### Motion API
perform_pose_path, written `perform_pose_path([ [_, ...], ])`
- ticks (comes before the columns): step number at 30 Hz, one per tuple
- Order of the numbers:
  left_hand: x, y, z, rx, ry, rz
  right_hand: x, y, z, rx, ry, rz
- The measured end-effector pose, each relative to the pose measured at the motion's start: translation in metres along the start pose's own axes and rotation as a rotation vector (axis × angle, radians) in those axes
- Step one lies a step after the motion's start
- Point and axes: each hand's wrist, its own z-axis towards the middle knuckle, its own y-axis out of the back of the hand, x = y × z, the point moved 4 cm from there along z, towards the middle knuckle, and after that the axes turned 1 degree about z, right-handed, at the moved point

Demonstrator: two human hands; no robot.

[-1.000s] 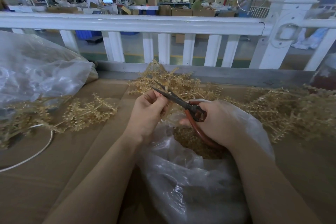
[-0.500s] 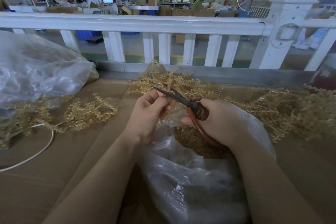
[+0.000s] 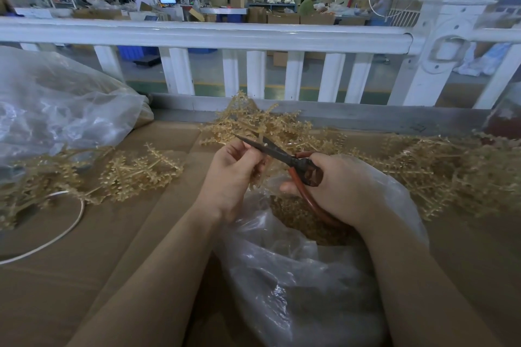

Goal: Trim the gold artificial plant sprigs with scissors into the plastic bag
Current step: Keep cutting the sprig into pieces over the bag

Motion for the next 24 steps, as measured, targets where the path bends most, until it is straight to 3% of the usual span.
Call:
perform_pose_path([
  [5,-0.001,0.005,0.001,-0.055,-0.025,0.001,-0.004,-0.001,0.000,-0.040,-0.008,-0.051],
  [14,0.002,0.007,0.002,0.066,-0.018,0.055,-0.019,-0.010,0.006,-0.138,0.022,-0.089],
  [24,0.003,0.007,0.002,0.054,0.000,0.029,-0.019,-0.009,0.008,-0.169,0.048,-0.096],
])
